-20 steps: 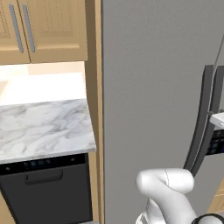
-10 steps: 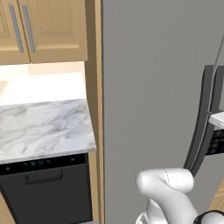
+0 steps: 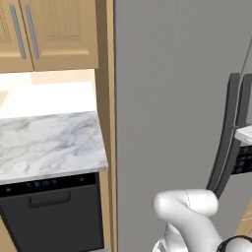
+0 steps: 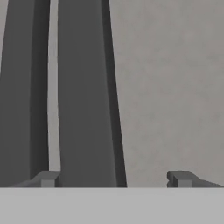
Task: Open the freezer door, pick up the ice cube tray from the freezer, and place it on the dining counter.
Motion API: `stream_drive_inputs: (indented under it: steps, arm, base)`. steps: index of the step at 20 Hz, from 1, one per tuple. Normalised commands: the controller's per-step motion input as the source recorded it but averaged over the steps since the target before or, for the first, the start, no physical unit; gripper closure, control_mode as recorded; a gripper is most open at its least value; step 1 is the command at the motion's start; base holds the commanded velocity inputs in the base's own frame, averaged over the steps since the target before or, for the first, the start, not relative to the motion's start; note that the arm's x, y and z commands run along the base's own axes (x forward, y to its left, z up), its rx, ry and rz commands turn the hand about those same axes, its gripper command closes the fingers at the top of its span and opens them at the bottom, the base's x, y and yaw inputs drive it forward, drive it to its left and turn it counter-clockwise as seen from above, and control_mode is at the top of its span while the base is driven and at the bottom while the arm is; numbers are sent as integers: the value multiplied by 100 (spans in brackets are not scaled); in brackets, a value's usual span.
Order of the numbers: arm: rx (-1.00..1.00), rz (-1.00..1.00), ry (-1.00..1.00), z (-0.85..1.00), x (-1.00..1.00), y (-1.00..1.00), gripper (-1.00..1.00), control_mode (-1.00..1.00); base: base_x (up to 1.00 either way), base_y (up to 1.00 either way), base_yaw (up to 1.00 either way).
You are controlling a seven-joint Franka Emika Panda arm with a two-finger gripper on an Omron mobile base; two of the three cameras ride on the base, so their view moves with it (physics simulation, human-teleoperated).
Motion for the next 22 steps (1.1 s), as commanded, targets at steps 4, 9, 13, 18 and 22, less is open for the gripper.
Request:
stream_drive_inputs:
  steps: [4,9,13,18,22]
  arm:
    - [0,0,0,-4,34,14,100,-100]
    - [0,0,0,0,0,0,100,-100]
    - [0,0,0,0,0,0,100,-100]
    - [0,0,-5,0,-44,-17,100,-100]
    - [0,0,-4,0,-100,-55,100,-100]
  base:
    - [0,0,0]
    - [0,0,0]
    - [0,0,0]
    - [0,0,0]
    - [0,0,0]
